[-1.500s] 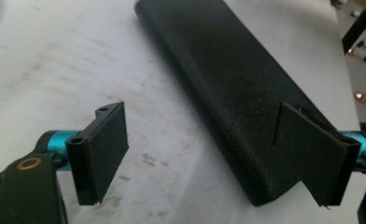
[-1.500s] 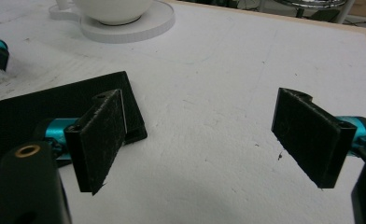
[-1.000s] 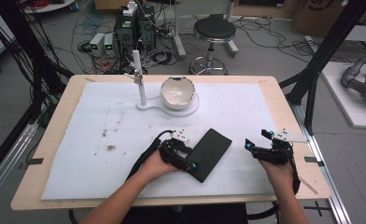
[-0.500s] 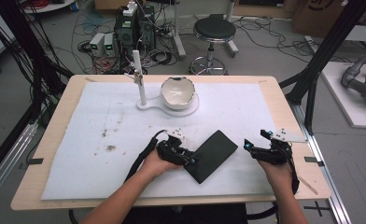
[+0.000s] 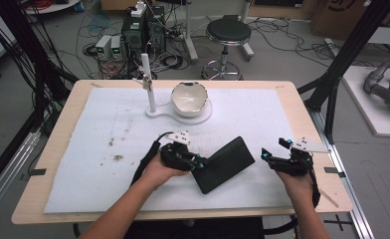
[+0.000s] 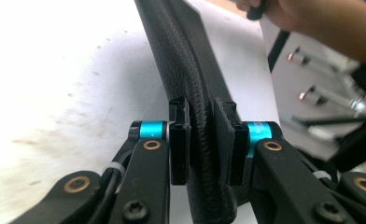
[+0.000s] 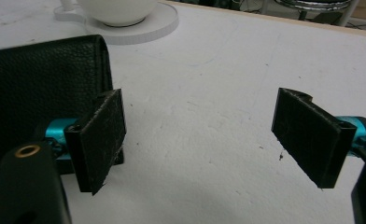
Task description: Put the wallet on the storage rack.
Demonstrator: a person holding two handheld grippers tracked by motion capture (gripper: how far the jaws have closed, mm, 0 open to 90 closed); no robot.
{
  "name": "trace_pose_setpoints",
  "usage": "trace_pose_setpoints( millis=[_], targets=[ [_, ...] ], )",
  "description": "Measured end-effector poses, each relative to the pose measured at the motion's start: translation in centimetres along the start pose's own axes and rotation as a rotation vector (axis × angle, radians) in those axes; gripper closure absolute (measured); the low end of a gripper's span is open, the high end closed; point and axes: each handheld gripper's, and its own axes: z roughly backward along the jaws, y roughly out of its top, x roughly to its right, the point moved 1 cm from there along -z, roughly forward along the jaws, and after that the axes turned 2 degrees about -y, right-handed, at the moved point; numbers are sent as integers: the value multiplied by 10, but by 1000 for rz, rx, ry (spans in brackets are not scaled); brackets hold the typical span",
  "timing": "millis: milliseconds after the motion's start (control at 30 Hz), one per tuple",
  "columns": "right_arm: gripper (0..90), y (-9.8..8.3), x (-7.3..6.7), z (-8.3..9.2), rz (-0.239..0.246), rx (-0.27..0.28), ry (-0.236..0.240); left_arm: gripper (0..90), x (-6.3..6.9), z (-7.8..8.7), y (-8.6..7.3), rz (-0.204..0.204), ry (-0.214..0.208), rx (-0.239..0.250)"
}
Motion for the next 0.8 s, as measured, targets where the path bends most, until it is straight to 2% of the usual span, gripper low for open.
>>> trace_pose_setpoints(
  millis=[33, 67, 200, 233, 267, 300, 533, 567, 600, 633, 733, 767, 800],
  targets=[
    [180, 1, -3, -1, 10, 4, 15, 777, 2, 18, 5, -37, 49, -1],
    [180, 1, -3, -1, 10, 4, 15, 778, 2, 18, 5, -37, 49, -1],
    [180, 4, -10, -3, 34, 11, 48, 781, 2, 49, 5, -66, 120, 11],
    [180, 6, -15, -5, 42, 8, 70, 782, 1, 62, 4, -60, 132, 21],
    [180, 6, -15, -5, 42, 8, 70, 784, 1, 62, 4, -60, 132, 21],
    [180, 7, -19, -6, 57, 1, 81, 785, 1, 75, 2, -67, 138, 29],
    [180, 10, -30, -11, 85, 0, 133, 787, 2, 94, -10, -61, 141, 49],
    [180, 11, -33, -12, 89, 0, 152, 787, 2, 95, -11, -67, 140, 48],
    [180, 13, -37, -14, 94, 3, 193, 787, 3, 95, -11, -69, 133, 55],
    [180, 13, -37, -14, 94, 3, 193, 787, 3, 95, -11, -74, 124, 61],
    [180, 16, -42, -14, 97, 15, 254, 788, 7, 94, -9, -94, 94, 76],
    [180, 18, -46, -14, 93, 28, 306, 790, 11, 91, -7, -114, 64, 78],
    [180, 19, -48, -15, 95, 36, 340, 792, 11, 91, -7, -114, 64, 78]
  ],
)
